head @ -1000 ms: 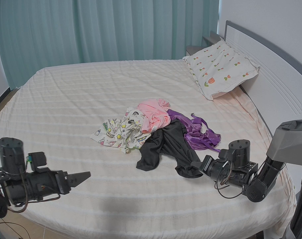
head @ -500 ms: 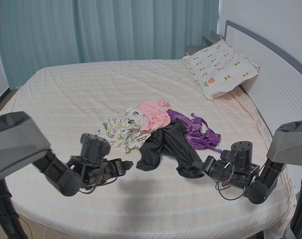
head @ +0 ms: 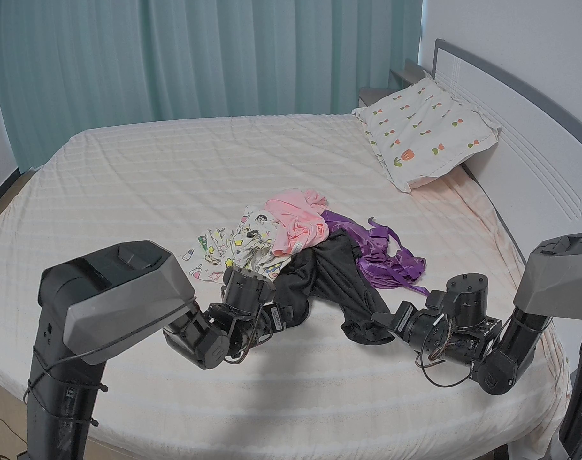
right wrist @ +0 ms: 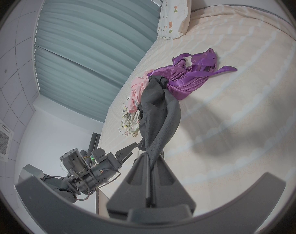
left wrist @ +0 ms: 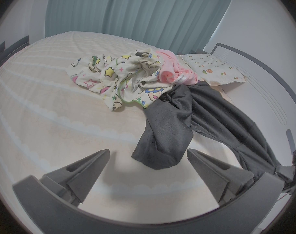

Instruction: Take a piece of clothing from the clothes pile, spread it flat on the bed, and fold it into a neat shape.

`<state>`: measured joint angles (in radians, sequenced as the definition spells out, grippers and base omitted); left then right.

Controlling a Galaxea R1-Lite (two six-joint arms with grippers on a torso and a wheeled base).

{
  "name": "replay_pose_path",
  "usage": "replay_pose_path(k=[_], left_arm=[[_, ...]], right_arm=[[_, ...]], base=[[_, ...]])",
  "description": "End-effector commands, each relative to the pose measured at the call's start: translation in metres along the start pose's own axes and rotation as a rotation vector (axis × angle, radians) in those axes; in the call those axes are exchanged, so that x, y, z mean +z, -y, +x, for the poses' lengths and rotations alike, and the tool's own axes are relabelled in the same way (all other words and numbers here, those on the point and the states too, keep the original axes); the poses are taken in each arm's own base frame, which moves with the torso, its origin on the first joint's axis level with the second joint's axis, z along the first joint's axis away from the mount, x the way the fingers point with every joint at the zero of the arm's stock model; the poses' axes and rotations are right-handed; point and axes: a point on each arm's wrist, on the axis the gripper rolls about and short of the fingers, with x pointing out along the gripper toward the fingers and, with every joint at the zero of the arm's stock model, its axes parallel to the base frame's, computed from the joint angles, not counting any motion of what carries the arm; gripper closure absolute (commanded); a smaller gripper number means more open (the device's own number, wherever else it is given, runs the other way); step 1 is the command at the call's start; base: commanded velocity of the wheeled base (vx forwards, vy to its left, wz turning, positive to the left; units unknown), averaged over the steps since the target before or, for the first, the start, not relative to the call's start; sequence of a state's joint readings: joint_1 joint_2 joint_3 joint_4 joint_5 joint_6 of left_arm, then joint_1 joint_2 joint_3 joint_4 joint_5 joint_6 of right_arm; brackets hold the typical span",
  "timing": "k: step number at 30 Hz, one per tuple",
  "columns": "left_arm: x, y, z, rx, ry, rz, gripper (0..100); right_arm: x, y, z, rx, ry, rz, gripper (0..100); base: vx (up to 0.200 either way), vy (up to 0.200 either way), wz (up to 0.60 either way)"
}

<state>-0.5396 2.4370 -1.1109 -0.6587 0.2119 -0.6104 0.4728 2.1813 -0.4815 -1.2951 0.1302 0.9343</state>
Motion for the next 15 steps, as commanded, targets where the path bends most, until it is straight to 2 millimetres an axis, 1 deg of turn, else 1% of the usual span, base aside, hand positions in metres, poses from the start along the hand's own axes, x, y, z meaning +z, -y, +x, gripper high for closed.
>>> replay_pose_path(k=[1, 9, 15], left_arm=[[-0.009, 0.001, 0.026, 0.011, -0.014, 0.005, 0], [-0.001, 0.014, 0.037, -0.021, 0.023, -0.003, 0], [-0.004, 0.016, 0.053, -0.019, 0.029, -0.006, 0]], right_arm=[[0.0, 0.0, 0.001, 0.004, 0.001, -0.003, 100], [0.0, 0.0, 0.001, 0.007, 0.003, -0.003, 100], [-0.001, 0.001, 0.002, 0.006, 0.004, -0.003, 100]], base=[[0.0, 0.0, 0.0], [0.0, 0.0, 0.0], [0.0, 0.0, 0.0]])
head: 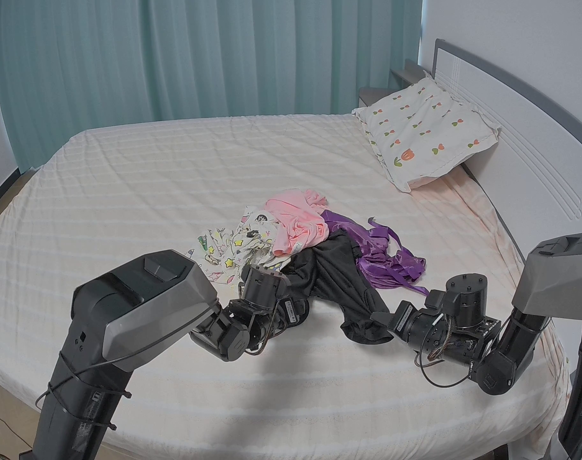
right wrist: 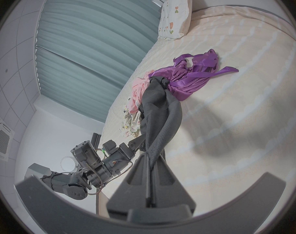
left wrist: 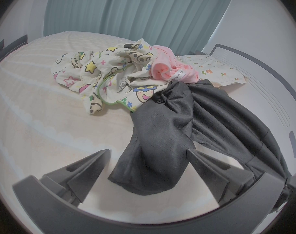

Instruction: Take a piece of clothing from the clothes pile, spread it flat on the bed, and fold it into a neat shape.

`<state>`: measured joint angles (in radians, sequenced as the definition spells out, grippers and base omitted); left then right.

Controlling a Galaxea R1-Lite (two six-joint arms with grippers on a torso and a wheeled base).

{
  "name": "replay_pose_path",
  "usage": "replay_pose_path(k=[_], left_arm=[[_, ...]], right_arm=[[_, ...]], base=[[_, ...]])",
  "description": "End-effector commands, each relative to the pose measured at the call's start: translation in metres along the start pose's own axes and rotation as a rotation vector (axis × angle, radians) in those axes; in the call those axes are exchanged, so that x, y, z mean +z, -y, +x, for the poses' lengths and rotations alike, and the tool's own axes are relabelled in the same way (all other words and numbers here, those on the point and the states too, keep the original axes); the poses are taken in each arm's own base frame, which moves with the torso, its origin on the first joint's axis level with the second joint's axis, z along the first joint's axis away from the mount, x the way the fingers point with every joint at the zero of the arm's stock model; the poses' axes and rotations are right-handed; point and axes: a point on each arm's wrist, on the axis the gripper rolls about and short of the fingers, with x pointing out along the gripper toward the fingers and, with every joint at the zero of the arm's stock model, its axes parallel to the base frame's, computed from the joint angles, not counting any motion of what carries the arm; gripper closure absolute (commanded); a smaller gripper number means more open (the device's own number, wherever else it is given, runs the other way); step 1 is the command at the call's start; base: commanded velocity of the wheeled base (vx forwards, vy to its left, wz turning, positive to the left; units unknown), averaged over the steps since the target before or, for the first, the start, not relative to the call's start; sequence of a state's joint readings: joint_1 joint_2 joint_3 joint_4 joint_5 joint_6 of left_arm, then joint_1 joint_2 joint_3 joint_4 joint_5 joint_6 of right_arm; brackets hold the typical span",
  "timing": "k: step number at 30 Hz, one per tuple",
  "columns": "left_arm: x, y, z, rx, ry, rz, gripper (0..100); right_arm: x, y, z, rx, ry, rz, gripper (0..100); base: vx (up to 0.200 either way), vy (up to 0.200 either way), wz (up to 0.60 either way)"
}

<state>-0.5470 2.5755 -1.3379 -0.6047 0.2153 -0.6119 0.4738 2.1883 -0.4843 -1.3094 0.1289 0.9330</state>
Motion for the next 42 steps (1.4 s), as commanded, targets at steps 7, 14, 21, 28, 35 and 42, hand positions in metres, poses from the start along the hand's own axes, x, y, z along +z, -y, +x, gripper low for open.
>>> replay_pose_path(k=[7, 14, 21, 28, 35, 42], left_arm=[[-0.008, 0.006, 0.011, 0.007, 0.009, 0.001, 100], [0.002, 0.005, -0.018, 0.029, 0.02, -0.042, 100], [0.03, 0.007, -0.109, -0.033, 0.067, -0.135, 100], [0.069, 0.01, -0.199, -0.15, 0.21, -0.172, 100], [0.102, 0.014, -0.263, -0.261, 0.356, -0.184, 100], [0.106, 0.011, -0.282, -0.271, 0.4, -0.185, 100]], right_arm=[[0.0, 0.001, 0.001, 0.0, -0.002, 0.0, 100], [0.0, 0.0, 0.0, 0.023, 0.011, -0.002, 100], [0.006, -0.017, -0.015, 0.164, 0.111, -0.045, 100], [0.04, -0.061, -0.052, 0.324, 0.276, -0.137, 100], [0.073, -0.105, -0.098, 0.509, 0.443, -0.219, 100], [0.082, -0.106, -0.112, 0.562, 0.433, -0.247, 100]], base=[[0.0, 0.0, 0.0], [0.0, 0.0, 0.0], [0.0, 0.0, 0.0], [0.0, 0.0, 0.0], [0.0, 0.0, 0.0], [0.0, 0.0, 0.0]])
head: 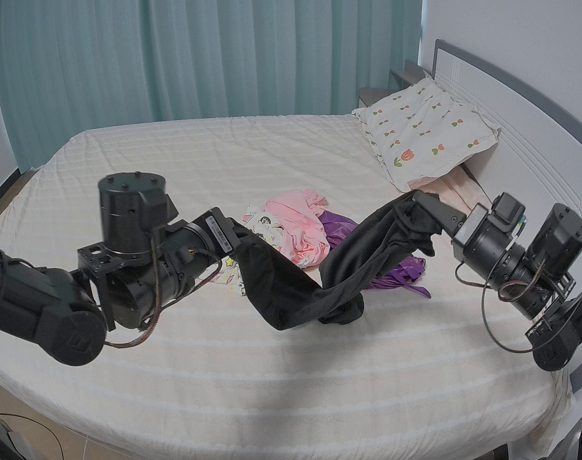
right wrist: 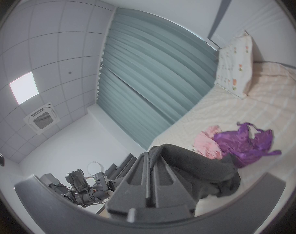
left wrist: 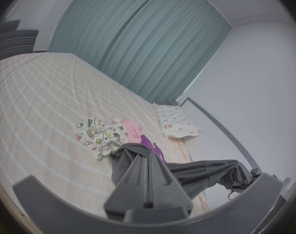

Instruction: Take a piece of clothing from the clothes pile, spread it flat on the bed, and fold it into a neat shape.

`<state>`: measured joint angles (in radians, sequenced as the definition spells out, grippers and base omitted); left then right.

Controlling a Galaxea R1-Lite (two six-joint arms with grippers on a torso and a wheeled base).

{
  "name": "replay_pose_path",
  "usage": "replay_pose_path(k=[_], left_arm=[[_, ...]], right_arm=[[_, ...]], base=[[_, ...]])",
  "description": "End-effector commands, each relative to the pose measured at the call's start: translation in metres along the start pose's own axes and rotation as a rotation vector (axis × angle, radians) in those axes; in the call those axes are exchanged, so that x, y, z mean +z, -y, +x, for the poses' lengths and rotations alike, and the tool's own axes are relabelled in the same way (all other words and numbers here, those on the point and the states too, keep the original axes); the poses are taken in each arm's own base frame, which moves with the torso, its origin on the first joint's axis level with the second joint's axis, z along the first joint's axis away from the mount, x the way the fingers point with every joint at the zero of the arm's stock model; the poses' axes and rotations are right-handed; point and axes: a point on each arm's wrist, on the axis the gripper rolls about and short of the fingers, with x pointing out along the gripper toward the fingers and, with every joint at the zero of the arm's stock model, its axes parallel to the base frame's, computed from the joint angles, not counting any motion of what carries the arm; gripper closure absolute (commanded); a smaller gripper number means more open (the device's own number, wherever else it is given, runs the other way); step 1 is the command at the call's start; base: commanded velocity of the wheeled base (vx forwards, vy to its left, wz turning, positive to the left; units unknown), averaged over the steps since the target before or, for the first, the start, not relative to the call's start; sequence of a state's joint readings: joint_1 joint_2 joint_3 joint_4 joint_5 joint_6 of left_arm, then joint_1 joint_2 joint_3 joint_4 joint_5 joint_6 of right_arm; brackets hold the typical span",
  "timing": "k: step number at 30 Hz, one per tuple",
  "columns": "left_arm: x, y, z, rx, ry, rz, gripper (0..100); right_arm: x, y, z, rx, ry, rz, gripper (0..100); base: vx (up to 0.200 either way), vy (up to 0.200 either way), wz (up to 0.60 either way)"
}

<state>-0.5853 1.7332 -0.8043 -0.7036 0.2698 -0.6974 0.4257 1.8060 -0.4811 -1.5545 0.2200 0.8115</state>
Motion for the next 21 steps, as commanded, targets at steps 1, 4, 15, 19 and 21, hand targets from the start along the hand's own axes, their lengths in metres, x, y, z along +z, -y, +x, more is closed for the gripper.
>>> replay_pose_path(k=[1, 4, 15, 19, 21], left_arm=[[0.02, 0.005, -0.029, -0.041, 0.067, -0.017, 100], [0.004, -0.007, -0.029, 0.0, 0.013, -0.006, 100], [-0.034, -0.032, -0.018, 0.051, -0.055, -0.052, 100], [-0.047, -0.039, -0.022, 0.074, -0.103, -0.042, 100], [-0.047, -0.039, -0.022, 0.075, -0.102, -0.083, 100]], right_arm=[[0.022, -0.017, -0.011, 0.061, 0.065, -0.029, 100], [0.001, 0.001, -0.013, -0.009, -0.02, 0.007, 100], [-0.041, 0.026, -0.014, -0.108, -0.173, 0.075, 100], [-0.042, 0.028, -0.015, -0.121, -0.176, 0.114, 100], [-0.045, 0.031, -0.017, -0.137, -0.185, 0.122, 100]], base=[[0.0, 0.0, 0.0], [0.0, 0.0, 0.0], [0.0, 0.0, 0.0], [-0.15, 0.0, 0.0], [-0.2, 0.0, 0.0]])
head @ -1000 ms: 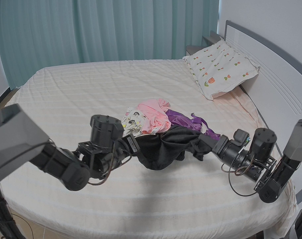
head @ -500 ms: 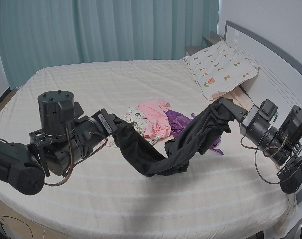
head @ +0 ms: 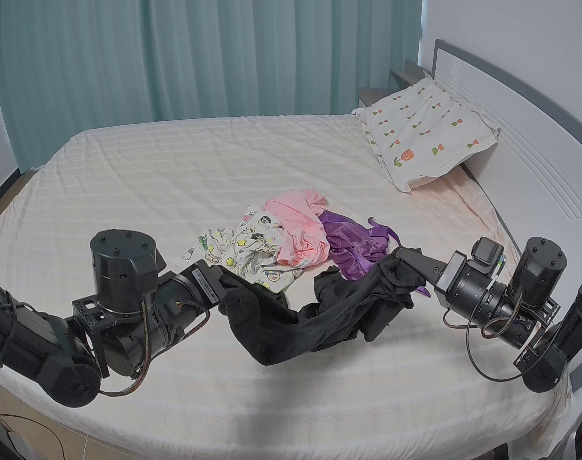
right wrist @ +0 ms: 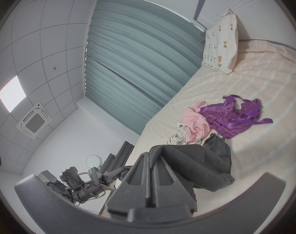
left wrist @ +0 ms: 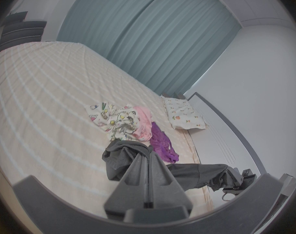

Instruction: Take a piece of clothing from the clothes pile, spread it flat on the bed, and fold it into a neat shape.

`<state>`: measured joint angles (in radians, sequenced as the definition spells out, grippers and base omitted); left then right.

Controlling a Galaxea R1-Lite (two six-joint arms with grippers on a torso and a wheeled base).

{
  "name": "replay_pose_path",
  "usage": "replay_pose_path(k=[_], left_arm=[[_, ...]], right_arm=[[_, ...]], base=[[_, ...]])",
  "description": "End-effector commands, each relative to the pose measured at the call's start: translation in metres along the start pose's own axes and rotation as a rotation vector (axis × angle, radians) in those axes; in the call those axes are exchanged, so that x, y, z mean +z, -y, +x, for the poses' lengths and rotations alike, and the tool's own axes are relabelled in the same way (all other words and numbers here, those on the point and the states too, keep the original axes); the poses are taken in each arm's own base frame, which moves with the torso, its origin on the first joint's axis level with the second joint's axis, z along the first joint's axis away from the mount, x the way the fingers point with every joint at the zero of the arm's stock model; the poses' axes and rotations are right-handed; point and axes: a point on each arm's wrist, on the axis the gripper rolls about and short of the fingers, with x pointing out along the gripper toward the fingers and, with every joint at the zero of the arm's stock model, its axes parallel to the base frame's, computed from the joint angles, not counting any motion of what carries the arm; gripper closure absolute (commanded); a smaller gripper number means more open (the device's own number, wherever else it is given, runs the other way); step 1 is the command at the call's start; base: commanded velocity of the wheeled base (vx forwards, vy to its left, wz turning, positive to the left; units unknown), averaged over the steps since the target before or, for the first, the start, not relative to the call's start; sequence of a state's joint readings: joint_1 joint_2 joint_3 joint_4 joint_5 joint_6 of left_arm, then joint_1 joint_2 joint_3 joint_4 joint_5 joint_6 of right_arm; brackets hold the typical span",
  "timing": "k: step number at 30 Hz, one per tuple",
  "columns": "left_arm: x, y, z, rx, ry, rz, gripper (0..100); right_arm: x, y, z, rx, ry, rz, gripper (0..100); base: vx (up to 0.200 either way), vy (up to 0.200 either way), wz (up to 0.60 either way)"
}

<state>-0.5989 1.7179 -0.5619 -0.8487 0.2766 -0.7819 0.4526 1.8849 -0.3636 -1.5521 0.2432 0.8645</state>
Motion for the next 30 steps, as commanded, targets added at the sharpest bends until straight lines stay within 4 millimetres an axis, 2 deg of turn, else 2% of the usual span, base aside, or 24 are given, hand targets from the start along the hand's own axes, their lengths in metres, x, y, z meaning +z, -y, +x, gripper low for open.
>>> replay_pose_path(k=[1, 10, 22, 30], left_arm=[[-0.011, -0.007, 0.001, 0.024, -0.037, -0.039, 100], [-0.022, -0.016, -0.008, 0.023, -0.059, -0.06, 100], [-0.02, -0.017, -0.008, 0.01, -0.047, -0.068, 100], [-0.018, -0.019, -0.009, -0.001, -0.061, -0.076, 100]], right_arm=[[-0.007, 0.008, 0.0, -0.03, -0.022, 0.024, 100], [-0.007, 0.007, -0.003, -0.032, -0.02, 0.022, 100], [-0.007, 0.006, -0.003, -0.028, -0.018, 0.018, 100], [-0.01, 0.003, -0.001, -0.016, -0.027, 0.017, 100]], base=[[-0.2, 0.0, 0.0], [-0.2, 0.0, 0.0], [0.0, 0.0, 0.0], [0.0, 0.2, 0.0]])
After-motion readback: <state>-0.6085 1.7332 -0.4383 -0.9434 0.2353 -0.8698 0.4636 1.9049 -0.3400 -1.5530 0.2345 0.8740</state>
